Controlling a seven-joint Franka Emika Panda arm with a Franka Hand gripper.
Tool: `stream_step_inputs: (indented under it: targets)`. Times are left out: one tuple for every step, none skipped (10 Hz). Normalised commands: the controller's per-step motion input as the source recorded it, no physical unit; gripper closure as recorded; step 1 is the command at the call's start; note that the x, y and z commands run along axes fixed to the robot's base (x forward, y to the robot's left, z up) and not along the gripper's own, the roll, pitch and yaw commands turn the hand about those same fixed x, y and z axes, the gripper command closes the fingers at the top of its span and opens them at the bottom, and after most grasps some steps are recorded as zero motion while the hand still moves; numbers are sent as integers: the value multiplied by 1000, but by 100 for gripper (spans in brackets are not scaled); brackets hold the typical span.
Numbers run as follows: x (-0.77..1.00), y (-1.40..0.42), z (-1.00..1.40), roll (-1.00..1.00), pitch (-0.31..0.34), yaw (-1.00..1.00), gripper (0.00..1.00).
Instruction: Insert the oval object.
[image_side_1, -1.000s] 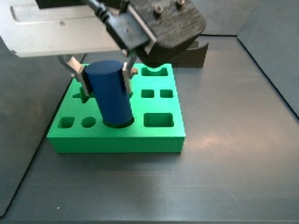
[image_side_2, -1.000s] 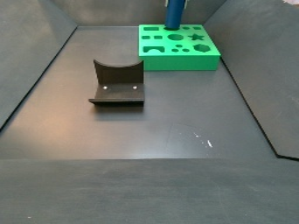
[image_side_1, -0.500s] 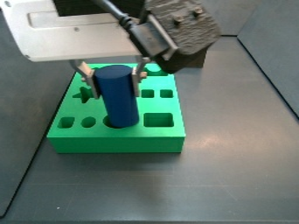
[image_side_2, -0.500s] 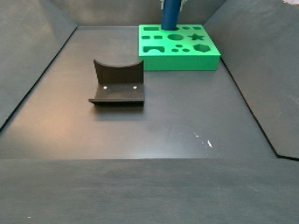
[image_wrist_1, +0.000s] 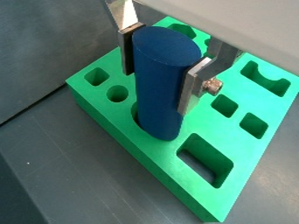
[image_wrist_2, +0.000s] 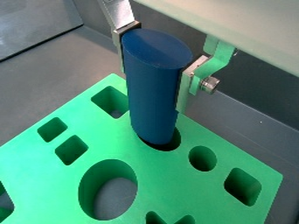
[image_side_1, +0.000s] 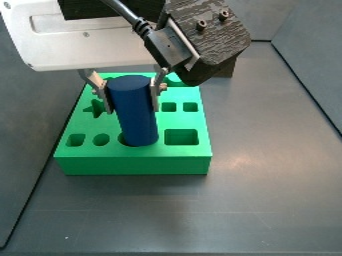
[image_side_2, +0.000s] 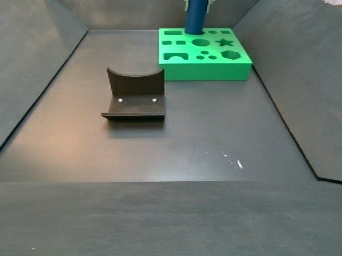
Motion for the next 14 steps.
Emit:
stream_step_inputs:
  targets:
    - [-269, 0, -326, 0, -86, 26, 100]
    - [-417, 3, -331, 0, -130, 14, 100]
    - [-680, 63, -263, 0, -210, 0, 100]
    - [-583, 14, -243, -11, -203, 0, 100]
    - [-174, 0, -374, -11, -104, 0, 100]
    - [100, -237, -791, 133, -26, -6, 100]
    - [231, -243, -740, 321, 0, -69, 100]
    - [337, -226, -649, 366, 0, -103, 100]
    - [400, -240, -651, 367, 0, -151, 100]
    - [511, -260, -697, 346, 13, -289, 100]
    - [486, -357, -814, 290, 0, -263, 100]
    - [306, -374, -806, 279, 11, -166, 100]
    - [43, -57, 0, 59, 64, 0, 100]
    - [0, 0, -51, 16, -3, 0, 100]
